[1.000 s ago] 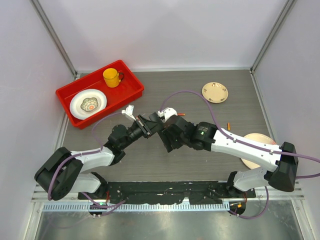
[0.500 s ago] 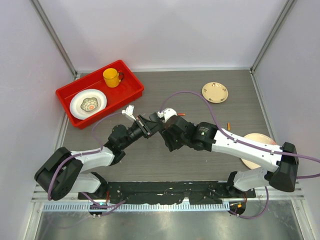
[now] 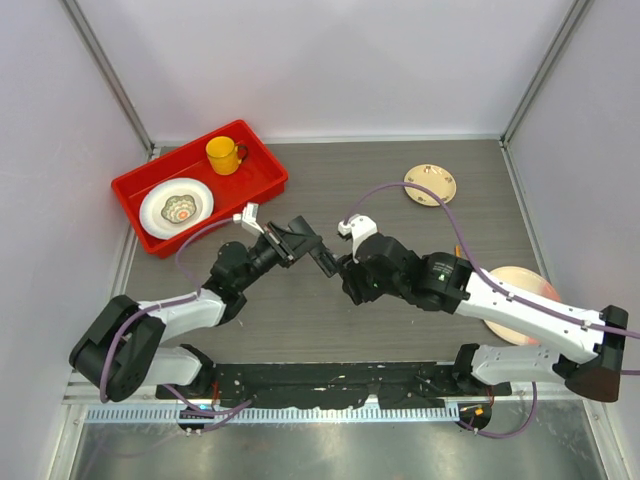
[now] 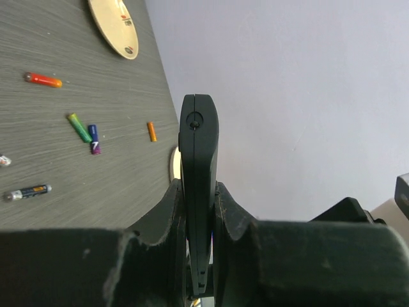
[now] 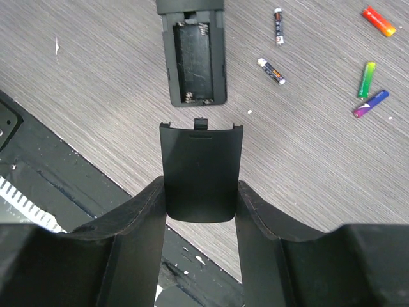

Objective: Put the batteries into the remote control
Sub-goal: Remove the battery cover from the remote control, then place the battery cover at the center of the board, then pick up the battery from the center of the board.

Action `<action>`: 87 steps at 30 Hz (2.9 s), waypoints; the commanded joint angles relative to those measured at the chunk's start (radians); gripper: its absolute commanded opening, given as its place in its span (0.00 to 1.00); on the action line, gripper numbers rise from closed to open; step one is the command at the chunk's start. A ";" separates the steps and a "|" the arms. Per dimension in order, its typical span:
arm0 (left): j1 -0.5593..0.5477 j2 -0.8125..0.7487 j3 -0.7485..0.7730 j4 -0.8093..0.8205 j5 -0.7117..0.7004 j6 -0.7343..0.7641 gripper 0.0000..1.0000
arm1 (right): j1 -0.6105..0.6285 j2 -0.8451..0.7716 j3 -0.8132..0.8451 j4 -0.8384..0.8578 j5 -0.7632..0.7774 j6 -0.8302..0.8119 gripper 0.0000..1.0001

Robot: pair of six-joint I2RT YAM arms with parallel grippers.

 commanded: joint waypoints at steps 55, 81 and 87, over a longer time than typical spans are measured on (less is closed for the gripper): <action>0.048 -0.746 -0.193 -0.556 -0.108 0.121 0.00 | -0.446 0.021 -0.317 0.589 -0.067 0.062 0.80; 0.129 -0.974 -0.142 -0.674 0.174 0.113 0.00 | -0.315 0.769 0.151 0.967 -0.346 -0.269 0.60; 0.129 -1.008 -0.144 -0.694 0.161 0.118 0.00 | -0.312 0.835 0.199 0.958 -0.389 -0.291 0.60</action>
